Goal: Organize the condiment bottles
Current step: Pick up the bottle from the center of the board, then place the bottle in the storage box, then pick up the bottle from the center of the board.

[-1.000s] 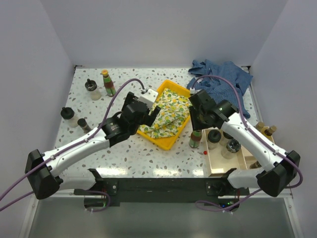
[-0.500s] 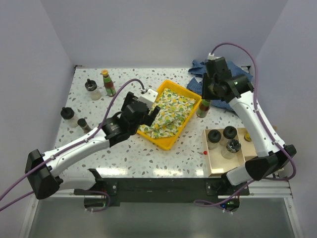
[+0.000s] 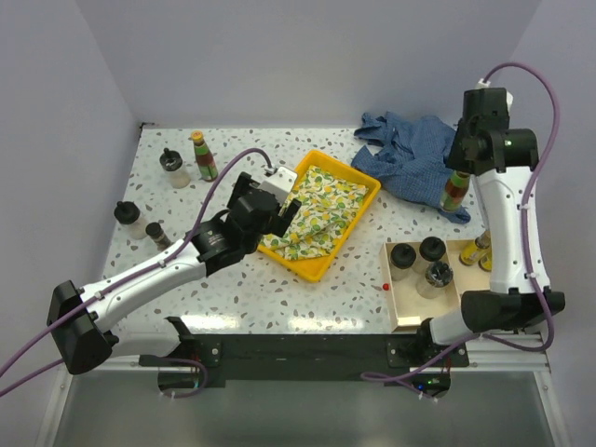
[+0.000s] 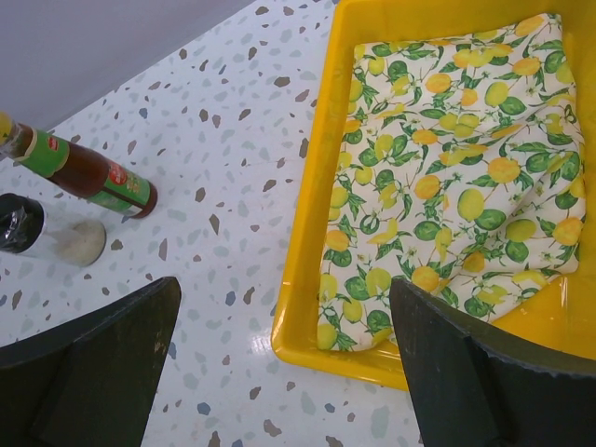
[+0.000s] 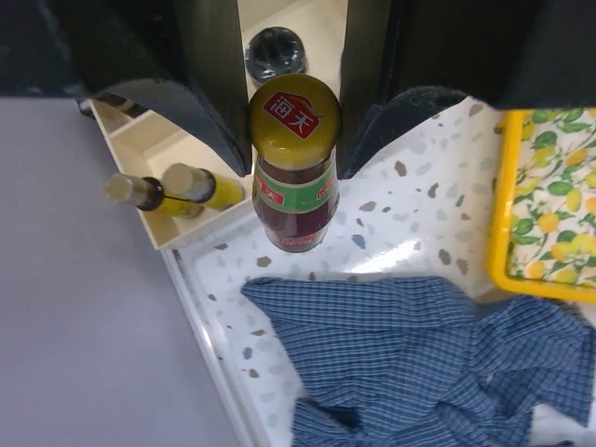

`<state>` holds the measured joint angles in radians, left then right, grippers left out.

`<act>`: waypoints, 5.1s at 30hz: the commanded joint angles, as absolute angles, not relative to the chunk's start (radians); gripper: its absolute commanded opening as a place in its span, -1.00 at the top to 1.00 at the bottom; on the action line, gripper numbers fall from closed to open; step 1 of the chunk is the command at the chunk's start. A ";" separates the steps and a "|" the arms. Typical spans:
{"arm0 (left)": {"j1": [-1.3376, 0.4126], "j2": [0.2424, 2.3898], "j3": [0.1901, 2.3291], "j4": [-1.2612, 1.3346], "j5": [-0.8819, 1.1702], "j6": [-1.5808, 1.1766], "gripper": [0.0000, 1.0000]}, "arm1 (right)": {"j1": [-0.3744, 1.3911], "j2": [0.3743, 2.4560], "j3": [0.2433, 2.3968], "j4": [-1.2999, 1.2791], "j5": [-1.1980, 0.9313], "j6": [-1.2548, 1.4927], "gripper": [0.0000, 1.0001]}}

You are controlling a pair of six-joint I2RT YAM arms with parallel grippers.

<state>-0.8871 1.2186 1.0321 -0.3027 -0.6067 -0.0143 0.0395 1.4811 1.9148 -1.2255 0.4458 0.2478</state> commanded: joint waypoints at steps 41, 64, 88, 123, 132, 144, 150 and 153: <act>-0.914 1.238 1.026 -0.265 -0.630 -0.008 -1.00 | -0.196 1.028 1.267 -0.954 0.481 0.189 1.00; -0.925 1.273 1.031 -0.264 -0.612 -0.008 -1.00 | -0.469 0.940 1.075 -0.778 0.458 0.273 1.00; -0.927 1.239 1.031 -0.267 -0.629 -0.006 -1.00 | -0.479 0.979 0.996 -0.672 0.509 0.324 0.49; -0.927 1.154 0.996 -0.222 -0.700 -0.017 -1.00 | -0.442 1.048 1.354 -0.876 -0.029 0.278 -0.97; -0.649 1.123 1.043 -0.281 -0.502 -0.231 -0.83 | 0.018 1.151 1.528 -0.936 0.061 0.262 -0.97; -0.051 1.160 1.054 -0.489 -0.575 -0.541 -0.86 | 0.058 0.942 1.390 -0.821 -0.100 0.252 -0.97; -0.020 1.207 1.012 -0.537 -0.607 -0.629 -0.69 | 0.058 0.887 1.374 -0.805 -0.153 0.259 -0.97; -0.012 1.244 1.008 -0.580 -0.640 -0.689 -0.61 | 0.060 0.864 1.350 -0.773 -0.184 0.268 -0.97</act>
